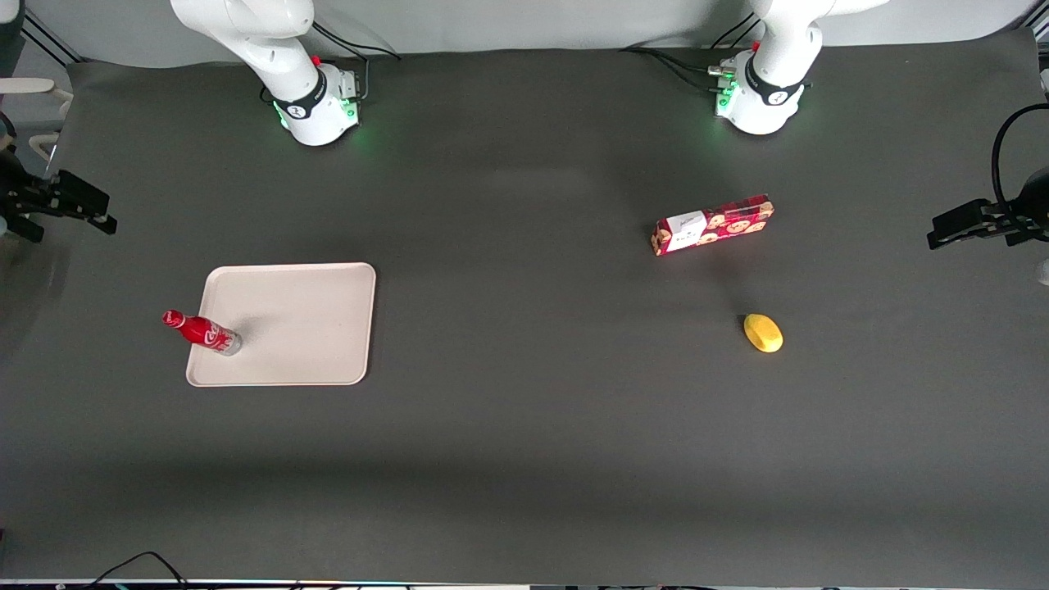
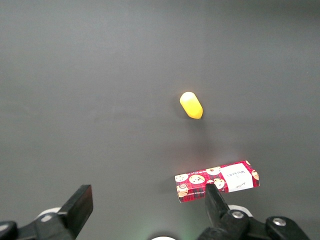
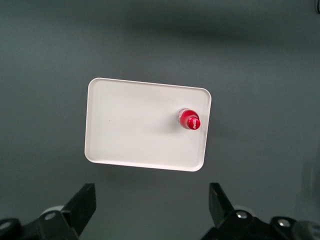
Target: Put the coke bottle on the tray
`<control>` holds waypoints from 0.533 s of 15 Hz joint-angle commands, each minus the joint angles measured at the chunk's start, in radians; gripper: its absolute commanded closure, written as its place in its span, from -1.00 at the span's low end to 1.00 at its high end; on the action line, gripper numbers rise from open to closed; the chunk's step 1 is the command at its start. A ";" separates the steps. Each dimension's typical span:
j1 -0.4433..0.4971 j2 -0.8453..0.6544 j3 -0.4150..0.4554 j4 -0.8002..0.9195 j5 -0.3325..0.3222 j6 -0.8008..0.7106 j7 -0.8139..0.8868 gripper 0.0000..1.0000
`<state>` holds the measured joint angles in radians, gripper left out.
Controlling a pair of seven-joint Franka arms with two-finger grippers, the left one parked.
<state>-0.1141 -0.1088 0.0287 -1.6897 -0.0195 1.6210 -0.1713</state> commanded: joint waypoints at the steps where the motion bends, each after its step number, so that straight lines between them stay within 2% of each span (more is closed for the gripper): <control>1: 0.033 -0.025 -0.013 0.010 0.036 -0.039 0.071 -1.00; 8: 0.034 -0.034 -0.013 0.004 0.039 -0.044 0.096 -1.00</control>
